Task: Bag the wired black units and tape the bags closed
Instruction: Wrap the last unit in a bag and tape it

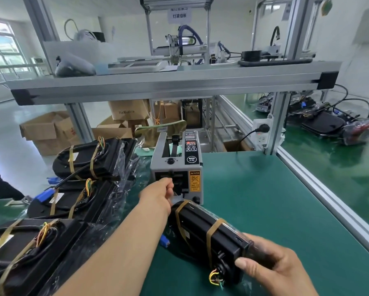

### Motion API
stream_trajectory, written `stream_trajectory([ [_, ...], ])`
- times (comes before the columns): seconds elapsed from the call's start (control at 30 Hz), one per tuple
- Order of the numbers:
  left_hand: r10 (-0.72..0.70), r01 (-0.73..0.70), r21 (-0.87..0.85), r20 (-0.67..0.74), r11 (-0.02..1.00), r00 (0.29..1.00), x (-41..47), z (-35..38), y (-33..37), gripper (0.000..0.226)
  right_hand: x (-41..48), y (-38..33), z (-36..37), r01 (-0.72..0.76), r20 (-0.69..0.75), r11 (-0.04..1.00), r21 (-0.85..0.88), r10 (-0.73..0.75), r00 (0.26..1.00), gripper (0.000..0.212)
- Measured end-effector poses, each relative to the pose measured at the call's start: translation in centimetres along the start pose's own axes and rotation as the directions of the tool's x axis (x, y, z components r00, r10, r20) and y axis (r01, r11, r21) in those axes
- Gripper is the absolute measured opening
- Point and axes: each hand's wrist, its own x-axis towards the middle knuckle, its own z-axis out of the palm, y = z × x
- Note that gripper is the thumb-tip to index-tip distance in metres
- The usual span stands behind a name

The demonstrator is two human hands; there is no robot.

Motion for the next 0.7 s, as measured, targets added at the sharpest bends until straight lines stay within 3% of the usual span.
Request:
stream_trajectory([
  [0.13, 0.059, -0.062, -0.073, -0.047, 0.995, 0.997, 0.2, 0.2, -0.4, 0.012, -0.2, 0.2, 0.2, 0.004, -0.031, 1.0, -0.023, -0.005, 1.0, 0.043],
  [0.27, 0.208, -0.208, -0.022, -0.014, 0.978, 0.978, -1.6, -1.2, -0.4, 0.02, -0.5, 0.6, 0.4, 0.004, -0.055, 0.998, -0.057, -0.007, 0.998, 0.042],
  [0.33, 0.338, -0.343, 0.053, 0.082, 0.938, 0.937, -3.7, -2.4, -0.2, 0.022, -0.5, 0.7, 0.7, 0.003, -0.073, 0.999, -0.043, -0.007, 0.997, 0.042],
  [0.4, 0.437, -0.488, 0.131, 0.293, 0.863, 0.851, -6.6, -3.6, -0.3, 0.025, -0.5, 0.5, 1.2, 0.009, -0.09, 0.999, -0.039, -0.012, 0.996, 0.041],
  [0.47, 0.407, -0.568, 0.207, 0.511, 0.796, 0.757, -9.6, -4.5, -1.0, 0.023, -0.3, 0.3, 1.6, 0.02, -0.098, 0.999, -0.047, -0.024, 0.995, 0.038],
  [0.53, 0.326, -0.595, 0.287, 0.623, 0.75, 0.711, -12.0, -4.8, -2.0, 0.018, -0.2, 0.1, 2.0, 0.027, -0.09, 0.999, -0.048, -0.031, 0.995, 0.039],
  [0.7, 0.286, -0.601, 0.377, 0.624, 0.705, 0.727, -13.9, -4.1, -3.8, 0.014, -0.4, 0.2, 2.5, 0.015, -0.102, 0.999, -0.039, -0.019, 0.995, 0.039],
])
